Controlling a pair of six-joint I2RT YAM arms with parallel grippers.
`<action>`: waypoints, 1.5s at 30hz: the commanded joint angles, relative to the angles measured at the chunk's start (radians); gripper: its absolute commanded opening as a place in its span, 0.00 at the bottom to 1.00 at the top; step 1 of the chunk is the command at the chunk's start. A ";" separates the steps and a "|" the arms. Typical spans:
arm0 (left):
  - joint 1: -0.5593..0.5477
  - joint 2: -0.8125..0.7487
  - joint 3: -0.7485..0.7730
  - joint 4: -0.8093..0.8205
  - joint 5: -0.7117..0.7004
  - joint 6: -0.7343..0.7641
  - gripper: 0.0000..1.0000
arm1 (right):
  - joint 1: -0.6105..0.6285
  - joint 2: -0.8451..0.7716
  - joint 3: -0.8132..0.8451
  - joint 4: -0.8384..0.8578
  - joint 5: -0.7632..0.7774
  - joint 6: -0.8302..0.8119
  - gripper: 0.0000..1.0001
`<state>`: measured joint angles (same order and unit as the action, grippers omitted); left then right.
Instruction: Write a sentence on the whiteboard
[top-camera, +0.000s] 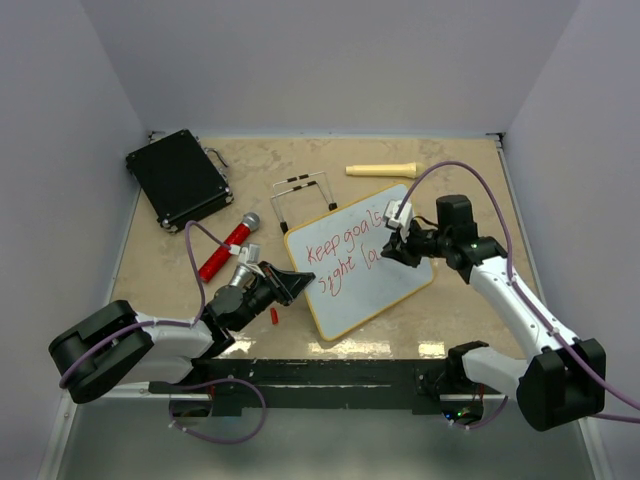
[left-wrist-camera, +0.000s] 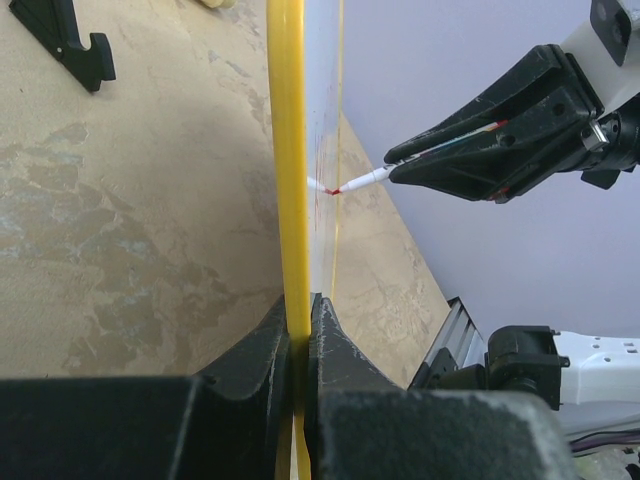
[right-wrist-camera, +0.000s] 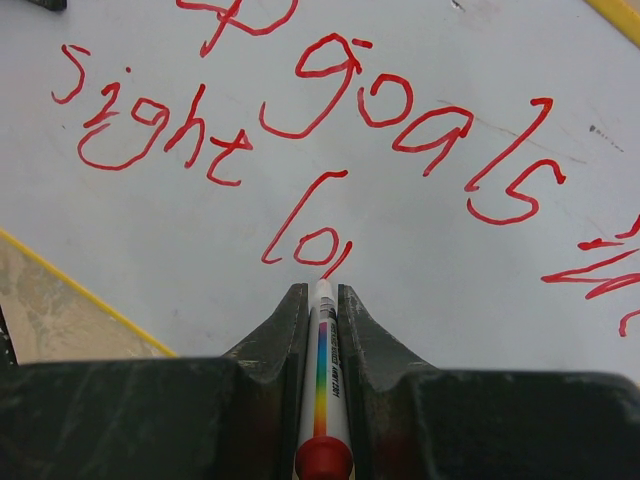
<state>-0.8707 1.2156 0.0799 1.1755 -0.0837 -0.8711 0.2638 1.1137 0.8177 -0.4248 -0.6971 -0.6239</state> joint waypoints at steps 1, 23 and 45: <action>-0.001 -0.013 0.009 0.067 0.029 0.081 0.00 | 0.005 0.014 0.017 -0.022 0.037 -0.025 0.00; -0.001 0.004 0.001 0.072 0.022 0.076 0.00 | -0.004 -0.067 0.043 0.130 0.088 0.098 0.00; 0.001 -0.005 0.001 0.064 0.027 0.080 0.00 | -0.006 -0.005 0.035 0.035 0.091 0.027 0.00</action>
<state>-0.8696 1.2190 0.0799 1.1854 -0.0860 -0.8539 0.2607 1.1042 0.8246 -0.4038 -0.6174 -0.5877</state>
